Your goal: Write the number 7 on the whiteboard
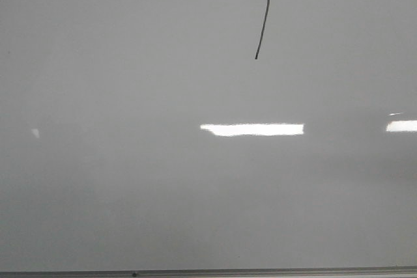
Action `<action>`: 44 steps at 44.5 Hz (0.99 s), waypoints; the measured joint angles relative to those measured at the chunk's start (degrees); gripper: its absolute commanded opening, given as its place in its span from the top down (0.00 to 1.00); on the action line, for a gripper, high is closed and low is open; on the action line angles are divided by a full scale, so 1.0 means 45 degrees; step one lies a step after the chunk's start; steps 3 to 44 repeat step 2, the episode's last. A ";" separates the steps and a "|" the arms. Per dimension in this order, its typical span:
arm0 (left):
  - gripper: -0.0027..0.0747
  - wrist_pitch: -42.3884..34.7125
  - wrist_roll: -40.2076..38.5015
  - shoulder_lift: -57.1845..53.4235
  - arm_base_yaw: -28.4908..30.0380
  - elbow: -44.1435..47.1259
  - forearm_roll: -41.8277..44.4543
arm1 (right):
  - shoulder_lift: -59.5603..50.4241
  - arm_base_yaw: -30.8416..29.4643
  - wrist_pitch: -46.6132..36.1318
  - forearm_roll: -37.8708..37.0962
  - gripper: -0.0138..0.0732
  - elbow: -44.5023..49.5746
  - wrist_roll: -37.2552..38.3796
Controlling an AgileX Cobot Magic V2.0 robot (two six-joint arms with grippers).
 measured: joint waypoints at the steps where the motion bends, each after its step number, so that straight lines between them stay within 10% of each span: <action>1: 0.99 0.0000 0.0000 0.0000 0.0000 0.0000 0.0000 | 0.0000 0.0000 0.0000 0.0000 0.92 0.0000 0.0000; 44: 0.99 0.0000 0.0000 0.0000 0.0000 0.0000 0.0000 | 0.0000 0.0000 0.0000 0.0000 0.92 0.0000 0.0000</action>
